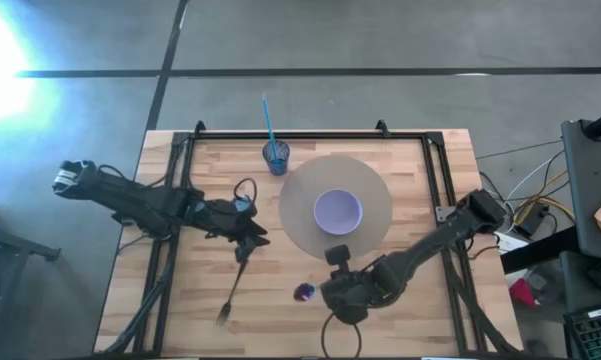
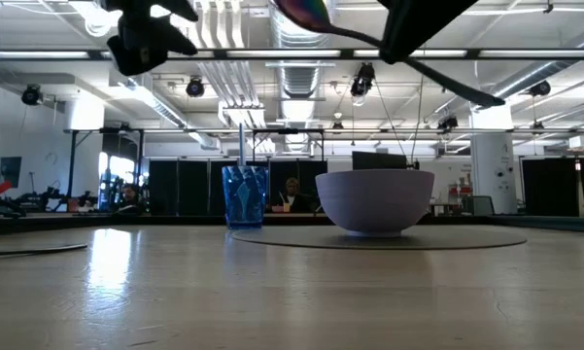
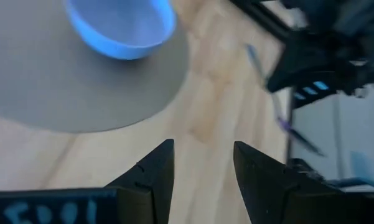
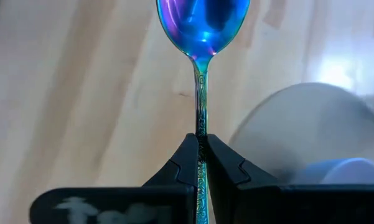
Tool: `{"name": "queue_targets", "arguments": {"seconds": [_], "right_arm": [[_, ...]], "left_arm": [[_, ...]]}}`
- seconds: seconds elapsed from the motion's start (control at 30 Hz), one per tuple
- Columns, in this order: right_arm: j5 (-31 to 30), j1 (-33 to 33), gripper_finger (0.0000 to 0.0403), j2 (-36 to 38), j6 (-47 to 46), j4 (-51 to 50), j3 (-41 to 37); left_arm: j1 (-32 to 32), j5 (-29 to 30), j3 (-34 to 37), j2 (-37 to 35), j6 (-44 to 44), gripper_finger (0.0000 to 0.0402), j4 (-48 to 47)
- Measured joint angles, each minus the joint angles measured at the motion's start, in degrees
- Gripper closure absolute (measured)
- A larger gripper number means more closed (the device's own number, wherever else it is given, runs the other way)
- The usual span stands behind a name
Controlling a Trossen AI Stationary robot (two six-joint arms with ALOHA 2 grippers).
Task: Pick & Place Utensil
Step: Put the blue spoon into the purple bowl
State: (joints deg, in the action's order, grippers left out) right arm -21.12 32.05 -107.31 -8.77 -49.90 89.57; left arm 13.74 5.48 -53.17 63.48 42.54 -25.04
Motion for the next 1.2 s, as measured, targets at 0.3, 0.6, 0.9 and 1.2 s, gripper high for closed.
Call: {"name": "queue_targets", "arguments": {"seconds": [0.3, 0.6, 0.9, 1.2], "right_arm": [[-1.83, -2.82, 0.0392, 0.0, 11.9, -2.01, 0.19], [-7.79, -3.08, 0.0392, 0.0, 18.26, -4.16, 0.19], [-13.68, -4.02, 0.0392, -0.02, 26.09, -7.14, 0.17], [-20.24, -5.38, 0.0392, -0.04, 34.49, -7.36, 0.17]], "left_arm": [[0.02, -5.98, -0.07, 6.15, 1.12, 0.0245, 10.92], [0.02, -6.61, -0.07, 11.29, 2.65, 0.0245, 13.99], [-0.18, -7.15, -0.15, 14.14, 2.74, 0.0245, 19.55], [-1.31, -5.72, -0.19, 14.38, 1.99, 0.0245, 20.77]]}}
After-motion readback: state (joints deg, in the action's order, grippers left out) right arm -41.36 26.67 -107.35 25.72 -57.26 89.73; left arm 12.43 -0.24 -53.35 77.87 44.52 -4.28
